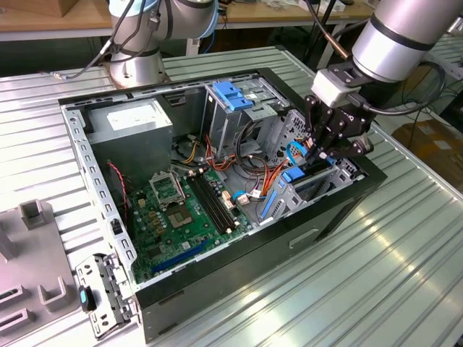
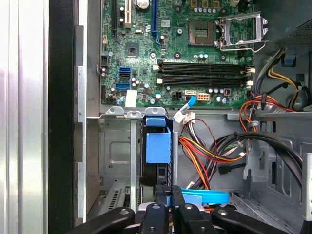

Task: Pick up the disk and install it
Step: 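Insert the second disk wire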

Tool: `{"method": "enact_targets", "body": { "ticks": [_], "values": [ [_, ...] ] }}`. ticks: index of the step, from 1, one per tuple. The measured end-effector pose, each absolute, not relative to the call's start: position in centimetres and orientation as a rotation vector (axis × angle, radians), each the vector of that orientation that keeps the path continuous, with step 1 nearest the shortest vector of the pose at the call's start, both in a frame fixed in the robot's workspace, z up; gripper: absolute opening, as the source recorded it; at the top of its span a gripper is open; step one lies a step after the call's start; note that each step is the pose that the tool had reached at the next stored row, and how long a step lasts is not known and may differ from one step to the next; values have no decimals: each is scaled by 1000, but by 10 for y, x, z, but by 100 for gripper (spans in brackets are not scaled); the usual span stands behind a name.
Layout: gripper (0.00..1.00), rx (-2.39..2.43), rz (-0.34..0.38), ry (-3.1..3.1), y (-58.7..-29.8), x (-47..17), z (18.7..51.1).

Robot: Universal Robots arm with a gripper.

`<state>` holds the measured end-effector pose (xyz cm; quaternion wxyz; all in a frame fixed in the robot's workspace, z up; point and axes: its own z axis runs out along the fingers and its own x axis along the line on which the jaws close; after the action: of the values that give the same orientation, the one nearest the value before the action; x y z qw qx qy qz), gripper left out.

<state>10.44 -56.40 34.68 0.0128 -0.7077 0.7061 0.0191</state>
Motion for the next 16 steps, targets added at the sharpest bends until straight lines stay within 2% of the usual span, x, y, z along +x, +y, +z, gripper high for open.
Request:
{"method": "enact_targets", "body": {
  "ticks": [14,15,16],
  "values": [
    [16,-2204,63,2198,-565,105,341],
    [17,-2203,64,2198,-565,105,341],
    [30,-2201,68,2196,-565,105,342]
  ]
}}
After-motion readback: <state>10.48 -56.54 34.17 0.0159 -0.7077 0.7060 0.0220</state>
